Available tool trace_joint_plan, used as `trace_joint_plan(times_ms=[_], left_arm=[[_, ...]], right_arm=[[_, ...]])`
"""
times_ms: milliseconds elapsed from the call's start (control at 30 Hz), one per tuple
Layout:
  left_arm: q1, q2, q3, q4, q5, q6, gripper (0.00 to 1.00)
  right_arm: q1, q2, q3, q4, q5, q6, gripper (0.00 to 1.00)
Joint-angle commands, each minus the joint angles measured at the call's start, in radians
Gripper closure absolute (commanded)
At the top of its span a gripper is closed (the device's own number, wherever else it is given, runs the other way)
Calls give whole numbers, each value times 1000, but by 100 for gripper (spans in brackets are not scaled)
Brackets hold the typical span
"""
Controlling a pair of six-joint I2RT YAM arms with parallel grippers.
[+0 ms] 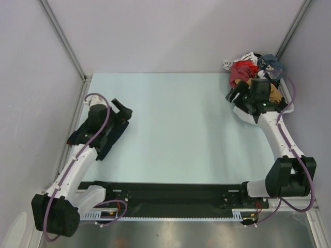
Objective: Fold and stack the tank tops
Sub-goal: Grab the tank top from the pile
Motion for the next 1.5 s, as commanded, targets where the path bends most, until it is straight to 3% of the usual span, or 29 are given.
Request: trace_joint_plan(times_ms=[0, 67, 267, 400, 500, 567, 600, 767, 867, 933, 1033, 1167, 1367, 1467], left_arm=[[-139, 4, -32, 150, 71, 87, 0], [-236, 27, -18, 169, 59, 115, 0], [-357, 156, -13, 190, 48, 203, 0], [-411, 208, -61, 230, 34, 253, 0], [-434, 249, -108, 306, 42, 290, 0], [-436, 280, -113, 351, 93, 330, 0], [-436, 318, -98, 353, 96, 365, 0], [-442, 383, -72, 372, 140, 401, 0], [-450, 368, -85, 380, 142, 401, 0], [-451, 351, -95, 382, 140, 401, 0], [-451, 349, -98, 374, 142, 399, 0], [-451, 356, -95, 373, 140, 397, 0], [-454, 343, -108, 385, 151, 394, 0], [-453, 342, -112, 385, 151, 396, 0]], right_arm=[[-53, 2, 163, -159, 333, -6, 25], [-96, 0, 170, -139, 333, 26, 25], [-224, 78, 219, -75, 342, 176, 25], [-236, 172, 308, -134, 304, 140, 27], [-236, 186, 274, -121, 302, 130, 35], [-236, 196, 224, -87, 317, 124, 47], [-236, 209, 222, -76, 320, 121, 47], [-230, 338, 283, -135, 310, 130, 31], [-211, 382, 274, -92, 331, 149, 31], [-192, 423, 311, -72, 337, 150, 39], [-184, 462, 442, -116, 273, 136, 100], [-190, 373, 618, -185, 291, 141, 100], [-288, 272, 947, -190, 95, 236, 100], [-288, 240, 1029, -162, 81, 250, 100]])
